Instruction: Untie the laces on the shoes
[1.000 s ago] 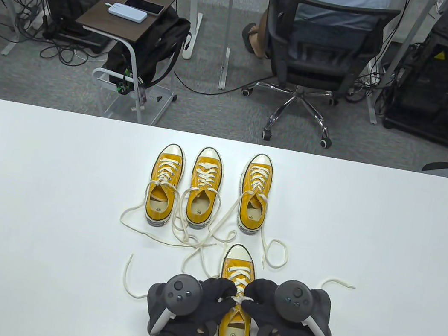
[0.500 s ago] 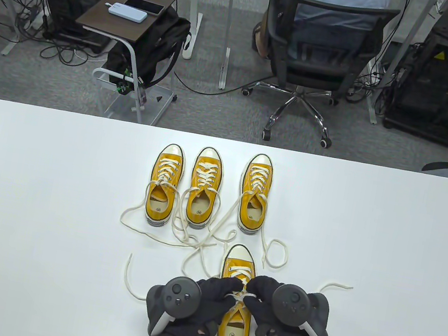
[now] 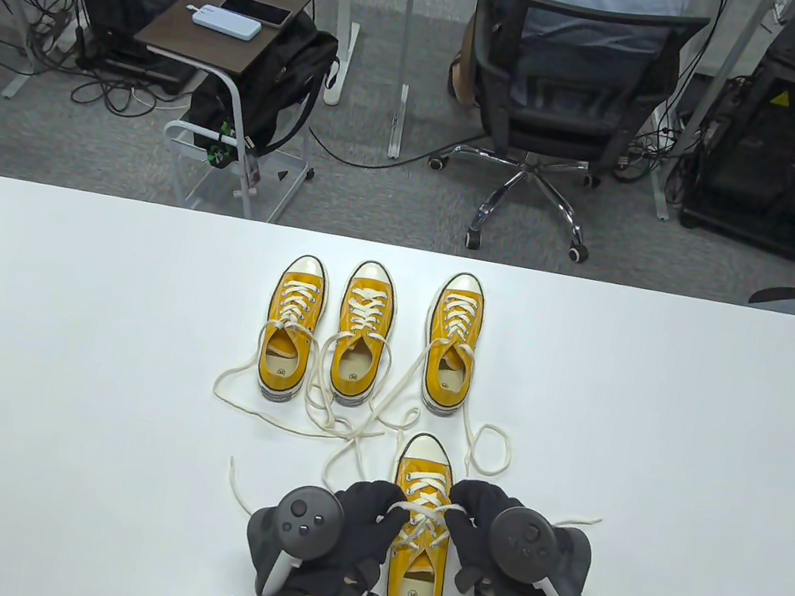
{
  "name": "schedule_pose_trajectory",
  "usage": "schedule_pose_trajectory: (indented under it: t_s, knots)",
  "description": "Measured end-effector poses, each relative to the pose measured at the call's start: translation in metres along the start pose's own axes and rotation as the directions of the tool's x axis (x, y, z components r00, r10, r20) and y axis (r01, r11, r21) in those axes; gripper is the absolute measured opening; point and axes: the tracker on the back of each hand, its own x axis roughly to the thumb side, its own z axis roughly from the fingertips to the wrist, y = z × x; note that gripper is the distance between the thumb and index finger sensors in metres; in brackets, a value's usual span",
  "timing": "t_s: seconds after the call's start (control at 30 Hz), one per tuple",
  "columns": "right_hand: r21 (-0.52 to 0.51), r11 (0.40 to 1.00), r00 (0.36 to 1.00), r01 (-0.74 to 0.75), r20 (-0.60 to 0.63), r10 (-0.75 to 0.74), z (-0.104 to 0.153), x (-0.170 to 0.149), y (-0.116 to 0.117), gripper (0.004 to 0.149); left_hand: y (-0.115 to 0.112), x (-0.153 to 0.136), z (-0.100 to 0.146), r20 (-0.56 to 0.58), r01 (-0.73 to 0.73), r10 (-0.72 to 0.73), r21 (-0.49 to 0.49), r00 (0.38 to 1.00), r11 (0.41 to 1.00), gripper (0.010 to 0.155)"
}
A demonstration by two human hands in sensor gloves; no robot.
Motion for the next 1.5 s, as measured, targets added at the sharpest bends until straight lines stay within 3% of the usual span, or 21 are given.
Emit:
schedule_pose_trajectory:
  t_s: [1.23, 1.5]
  knots:
    - [-0.122, 0.991, 0.984, 0.052, -0.164, -0.072, -0.001, -0.027, -0.021, 0.041, 0.029, -0.02, -0.008, -0.113, -0.098, 0.115, 0.146, 0.987, 0.984, 0.043]
    - [-0.151, 0.986, 0.974, 0.073, -0.2, -0.103, -0.001, -0.035, -0.025, 0.04, 0.035, -0.026, -0.009, -0.14, -0.092, 0.117, 0.173, 0.983, 0.981, 0.038]
